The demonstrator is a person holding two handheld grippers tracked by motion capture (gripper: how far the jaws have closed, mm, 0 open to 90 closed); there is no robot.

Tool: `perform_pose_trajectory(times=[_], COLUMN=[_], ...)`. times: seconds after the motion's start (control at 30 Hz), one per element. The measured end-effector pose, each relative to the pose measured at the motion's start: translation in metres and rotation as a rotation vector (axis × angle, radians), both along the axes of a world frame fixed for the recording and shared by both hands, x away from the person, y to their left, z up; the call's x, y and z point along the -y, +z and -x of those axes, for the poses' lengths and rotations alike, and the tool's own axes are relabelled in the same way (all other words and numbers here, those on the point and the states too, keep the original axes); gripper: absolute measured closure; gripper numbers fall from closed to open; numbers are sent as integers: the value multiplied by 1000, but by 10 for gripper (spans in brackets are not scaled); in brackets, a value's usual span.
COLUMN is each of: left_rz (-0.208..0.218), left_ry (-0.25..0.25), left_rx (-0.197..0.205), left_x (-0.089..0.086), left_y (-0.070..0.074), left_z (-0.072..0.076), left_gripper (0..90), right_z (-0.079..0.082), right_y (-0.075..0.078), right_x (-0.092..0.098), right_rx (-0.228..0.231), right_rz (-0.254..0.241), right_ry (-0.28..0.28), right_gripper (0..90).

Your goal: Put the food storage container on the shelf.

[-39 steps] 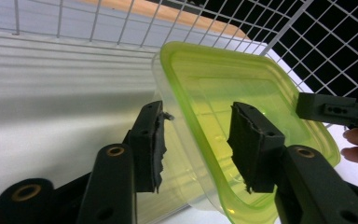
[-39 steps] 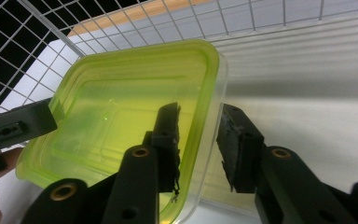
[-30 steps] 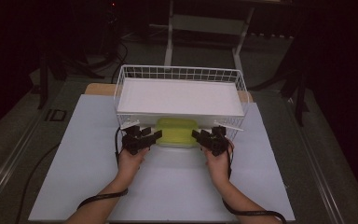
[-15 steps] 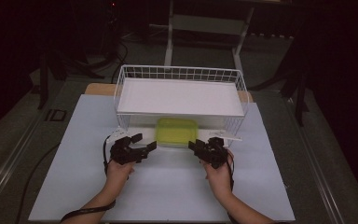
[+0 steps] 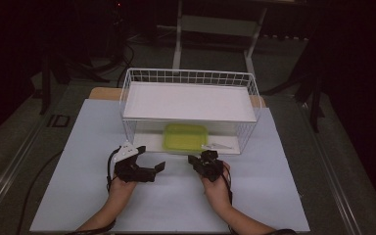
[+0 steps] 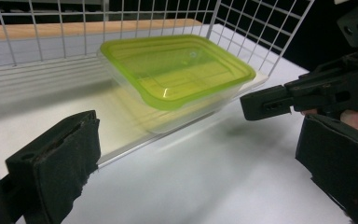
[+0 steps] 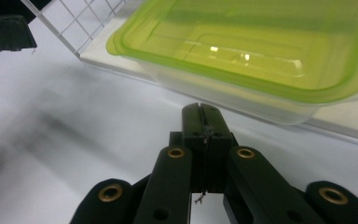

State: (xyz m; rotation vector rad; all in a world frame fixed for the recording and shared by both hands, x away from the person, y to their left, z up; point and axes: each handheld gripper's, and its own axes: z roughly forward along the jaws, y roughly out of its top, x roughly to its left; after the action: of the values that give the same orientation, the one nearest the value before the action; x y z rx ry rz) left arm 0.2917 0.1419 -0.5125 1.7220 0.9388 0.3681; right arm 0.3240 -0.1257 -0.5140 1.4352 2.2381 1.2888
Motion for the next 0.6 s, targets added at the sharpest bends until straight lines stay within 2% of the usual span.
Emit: perform_pose_trajectory(times=[0.23, 0.6], left_rz=[30, 19], left_ry=[23, 35], left_rx=[3, 25], left_x=[-5, -8], left_y=[-3, -1], left_z=[0, 2], left_gripper=[6, 7], right_z=[-11, -33], right_y=[-8, -15], right_x=[-11, -19], right_rx=[-12, -7], right_rz=[7, 12], right_ry=[-9, -46], right_gripper=[900, 900])
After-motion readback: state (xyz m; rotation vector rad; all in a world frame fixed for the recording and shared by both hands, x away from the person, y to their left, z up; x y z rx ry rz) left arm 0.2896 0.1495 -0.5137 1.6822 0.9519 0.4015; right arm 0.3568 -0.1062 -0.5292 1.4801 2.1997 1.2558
